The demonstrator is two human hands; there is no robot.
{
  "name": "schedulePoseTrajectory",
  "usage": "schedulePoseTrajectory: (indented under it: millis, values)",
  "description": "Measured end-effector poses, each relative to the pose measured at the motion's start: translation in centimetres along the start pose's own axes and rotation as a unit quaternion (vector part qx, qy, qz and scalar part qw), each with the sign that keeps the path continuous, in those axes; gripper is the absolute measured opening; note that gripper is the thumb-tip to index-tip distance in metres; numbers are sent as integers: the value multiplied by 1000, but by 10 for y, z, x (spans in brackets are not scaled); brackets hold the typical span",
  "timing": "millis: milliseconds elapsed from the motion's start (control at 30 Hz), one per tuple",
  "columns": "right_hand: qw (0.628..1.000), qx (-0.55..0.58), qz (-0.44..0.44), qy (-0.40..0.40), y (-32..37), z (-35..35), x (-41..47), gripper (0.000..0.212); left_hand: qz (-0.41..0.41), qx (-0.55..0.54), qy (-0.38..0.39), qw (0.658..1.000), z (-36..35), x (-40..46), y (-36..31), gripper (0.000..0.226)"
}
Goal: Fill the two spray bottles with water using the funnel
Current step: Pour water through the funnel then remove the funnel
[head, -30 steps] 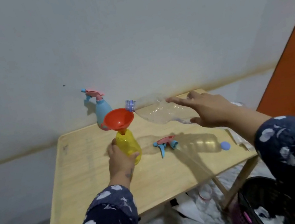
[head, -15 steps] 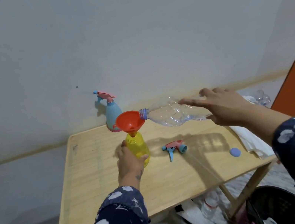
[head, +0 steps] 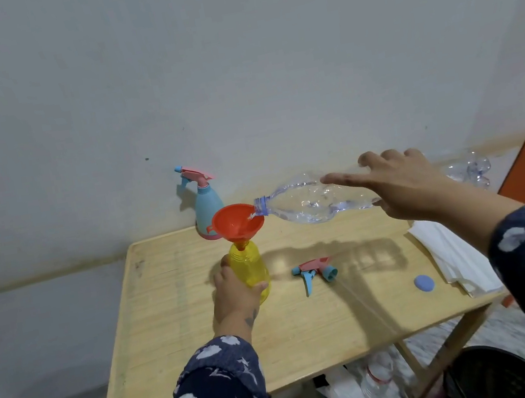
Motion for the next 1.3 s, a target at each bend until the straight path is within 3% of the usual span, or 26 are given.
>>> schedulePoseTrajectory:
  millis: [967, 1300]
  values:
    - [1000, 22, -5, -10, -1, -5, 6, 93, 2, -5, 2, 1000, -1, 0, 1, 97]
    - [983, 179, -40, 13, 14, -27, -2, 94, 3, -3, 6, 1000, 1, -2, -1, 98]
Point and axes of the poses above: each hand's wrist, its own x-axis towards the middle knuckle, its own z-axis out of the back of the hand, y = z × x, the point moved 7 cm from there along x, towards the middle knuckle, and after that the axes turned 4 degrees about -x, right-handed, at the moved point
